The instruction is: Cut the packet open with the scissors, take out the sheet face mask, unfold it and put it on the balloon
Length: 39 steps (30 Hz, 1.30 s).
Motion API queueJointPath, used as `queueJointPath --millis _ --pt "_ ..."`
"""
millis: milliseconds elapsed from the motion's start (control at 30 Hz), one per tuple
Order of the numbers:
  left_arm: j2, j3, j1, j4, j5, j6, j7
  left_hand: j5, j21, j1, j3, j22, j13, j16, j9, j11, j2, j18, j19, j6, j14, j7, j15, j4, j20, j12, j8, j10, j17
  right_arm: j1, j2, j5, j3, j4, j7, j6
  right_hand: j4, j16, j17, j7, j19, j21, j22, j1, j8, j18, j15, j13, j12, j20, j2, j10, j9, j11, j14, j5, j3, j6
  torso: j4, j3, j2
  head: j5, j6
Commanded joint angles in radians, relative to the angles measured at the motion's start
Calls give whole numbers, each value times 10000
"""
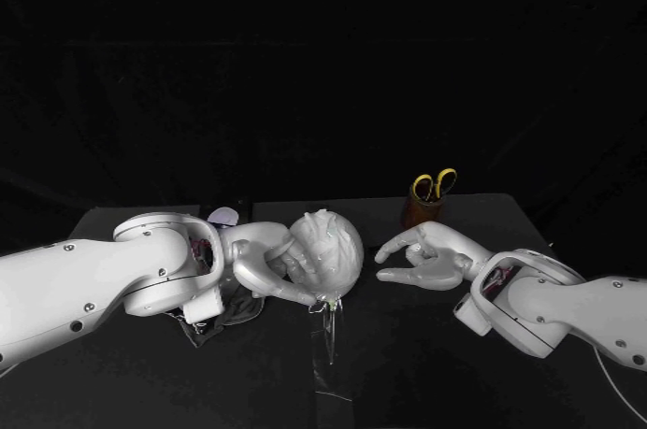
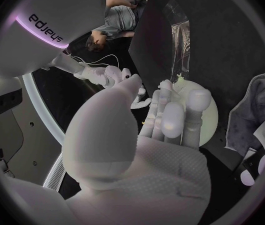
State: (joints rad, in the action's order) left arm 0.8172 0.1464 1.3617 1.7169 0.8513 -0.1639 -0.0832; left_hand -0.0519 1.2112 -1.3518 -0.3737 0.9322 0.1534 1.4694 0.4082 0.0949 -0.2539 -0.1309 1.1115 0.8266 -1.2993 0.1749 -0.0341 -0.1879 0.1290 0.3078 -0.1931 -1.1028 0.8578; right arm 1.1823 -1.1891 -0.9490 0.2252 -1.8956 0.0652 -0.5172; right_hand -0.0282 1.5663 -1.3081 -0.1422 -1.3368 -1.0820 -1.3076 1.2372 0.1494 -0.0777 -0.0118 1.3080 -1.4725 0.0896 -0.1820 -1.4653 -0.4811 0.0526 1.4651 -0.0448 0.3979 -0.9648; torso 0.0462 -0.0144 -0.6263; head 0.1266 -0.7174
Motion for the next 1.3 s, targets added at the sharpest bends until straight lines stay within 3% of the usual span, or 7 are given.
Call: queueJointPath --millis 33,300,400,500,833,1200,1300 --pt "11 -6 -7 39 222 -428 135 35 -39 -91 101 -3 -10 -23 -31 62 8 -61 36 -56 -82 -18 4 -35 0 -42 62 8 -11 -11 -37 -335 2 10 -390 803 -1 45 -2627 3 109 82 -1199 21 -52 -166 62 2111 71 17 -114 -704 16 53 1057 -35 -127 74 -2 3 3 4 -69" --pt "174 -6 -17 -18 318 -608 123 35 -46 -259 389 15 -25 -48 -92 -28 66 -60 98 134 -110 -100 76 -146 -44 -96 39 -2 -14 -24 -91 -748 14 49 -639 1103 -30 45 -2627 -24 354 575 -1043 103 -143 -265 94 1840 620 86 -214 -501 55 81 1057 -34 -373 175 -7 5 -5 39 -106" --pt "307 -7 -22 -24 217 -711 147 34 -30 -316 433 49 -26 -53 -105 -48 97 -53 135 184 -120 -122 93 -168 -60 -100 30 -24 -14 -30 -114 -641 17 75 -577 827 -86 45 -2627 -6 274 443 -1075 153 -111 -249 90 1888 510 107 -135 -546 45 72 1057 -38 -449 84 -4 7 -4 20 -101" --pt "577 -10 -35 -19 -38 -877 257 30 233 -675 360 473 24 31 -83 -119 247 34 520 661 -420 -214 168 -132 -129 20 -174 -437 505 -33 -144 -359 18 125 -412 369 -137 45 -2627 37 -15 -43 -1213 325 -36 -173 51 2069 128 108 108 -698 30 26 1057 -43 -442 -112 -8 6 -3 28 -119" --pt "1167 -14 -46 -237 -1615 -1040 800 28 271 -1114 265 541 88 -11 -214 -323 223 50 641 719 -536 -328 340 -56 -267 125 -105 -924 587 19 -125 766 12 402 165 -757 -273 45 -2627 87 -377 -635 -1396 435 -19 -69 7 2308 -357 76 364 -870 71 -22 1057 -58 -479 -272 10 -5 -11 -41 -156" --pt "1269 -14 -48 -305 -3150 -841 1545 30 132 -1079 415 372 155 -160 -371 -358 165 28 530 497 -376 -561 388 -162 -345 107 79 -582 246 205 190 1193 2 719 388 -1019 -308 45 -2627 102 -404 -656 -1408 493 -27 -66 -1 2326 -394 67 456 -883 96 -32 1057 -83 -467 -311 -5 -3 -8 -133 -175" --pt "1278 -14 -47 -293 -3016 -722 1583 30 12 -1107 437 198 102 -291 -433 -223 209 6 439 437 -222 -557 302 -205 -321 -86 142 -90 -127 219 263 1241 1 755 422 -1020 -310 45 -2627 104 -398 -638 -1404 504 -26 -69 -2 2322 -387 66 467 -881 98 -34 1057 -86 -463 -319 -4 3 -3 -126 -192"
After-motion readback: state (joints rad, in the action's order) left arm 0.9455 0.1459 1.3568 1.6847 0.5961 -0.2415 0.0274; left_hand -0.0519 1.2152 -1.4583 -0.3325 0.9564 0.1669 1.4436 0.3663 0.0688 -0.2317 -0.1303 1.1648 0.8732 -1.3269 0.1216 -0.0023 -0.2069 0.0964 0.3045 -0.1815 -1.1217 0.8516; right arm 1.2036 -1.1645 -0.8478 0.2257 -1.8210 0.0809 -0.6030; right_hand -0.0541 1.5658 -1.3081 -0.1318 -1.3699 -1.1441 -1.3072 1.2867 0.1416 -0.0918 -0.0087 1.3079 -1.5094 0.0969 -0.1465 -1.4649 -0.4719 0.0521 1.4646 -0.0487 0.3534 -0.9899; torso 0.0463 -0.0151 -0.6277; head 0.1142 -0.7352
